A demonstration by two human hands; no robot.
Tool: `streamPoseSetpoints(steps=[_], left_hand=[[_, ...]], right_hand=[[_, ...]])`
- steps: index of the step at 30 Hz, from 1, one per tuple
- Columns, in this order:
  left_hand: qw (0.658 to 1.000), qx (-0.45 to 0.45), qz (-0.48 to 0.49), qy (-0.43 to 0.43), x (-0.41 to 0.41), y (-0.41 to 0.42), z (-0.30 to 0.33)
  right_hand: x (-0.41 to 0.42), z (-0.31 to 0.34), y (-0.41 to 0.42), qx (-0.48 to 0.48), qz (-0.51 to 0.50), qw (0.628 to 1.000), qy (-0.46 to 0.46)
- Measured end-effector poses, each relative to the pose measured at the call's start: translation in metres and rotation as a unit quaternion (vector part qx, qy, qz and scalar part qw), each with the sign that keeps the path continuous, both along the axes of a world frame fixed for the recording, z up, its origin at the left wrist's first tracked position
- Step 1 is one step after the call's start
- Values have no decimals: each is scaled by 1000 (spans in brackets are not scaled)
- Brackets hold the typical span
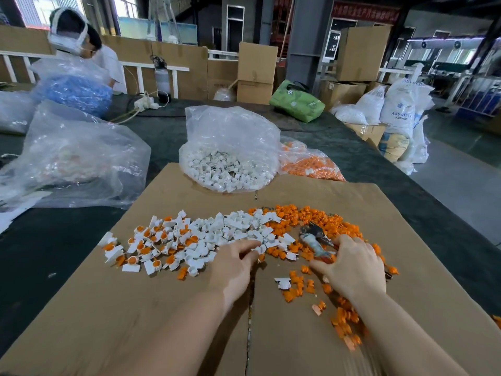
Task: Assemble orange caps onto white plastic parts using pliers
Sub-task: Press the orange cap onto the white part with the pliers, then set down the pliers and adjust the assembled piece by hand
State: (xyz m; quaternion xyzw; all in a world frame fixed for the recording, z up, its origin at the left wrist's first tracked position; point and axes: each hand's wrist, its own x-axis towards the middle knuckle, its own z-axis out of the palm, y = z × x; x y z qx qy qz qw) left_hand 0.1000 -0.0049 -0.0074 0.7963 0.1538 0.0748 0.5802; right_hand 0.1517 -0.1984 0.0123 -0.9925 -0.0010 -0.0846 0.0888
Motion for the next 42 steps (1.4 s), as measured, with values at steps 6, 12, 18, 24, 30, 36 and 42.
streamPoseSetpoints(steps=[6,12,18,24,30,36,42], left_hand=[[1000,22,12,-14,2,3,-7],[999,7,-3,-34,3,3,-5],[999,-10,-35,-33,-6,7,-5],[988,115,-69,-73,-9,1,-8],[987,119,-63,-89,-9,1,-8],[984,142,-74,-85,-8,1,-10],[985,135,-65,-83,-10,-2,-10]], right_hand=[[-1,-5,3,-101,9,994,-33],[-30,-16,55,111,273,946,-134],[-37,-28,67,164,268,932,-182],[-39,-31,66,188,279,918,-209],[-40,-32,63,222,273,916,-191],[-41,-30,65,205,290,915,-194],[-41,-30,65,177,272,920,-219]])
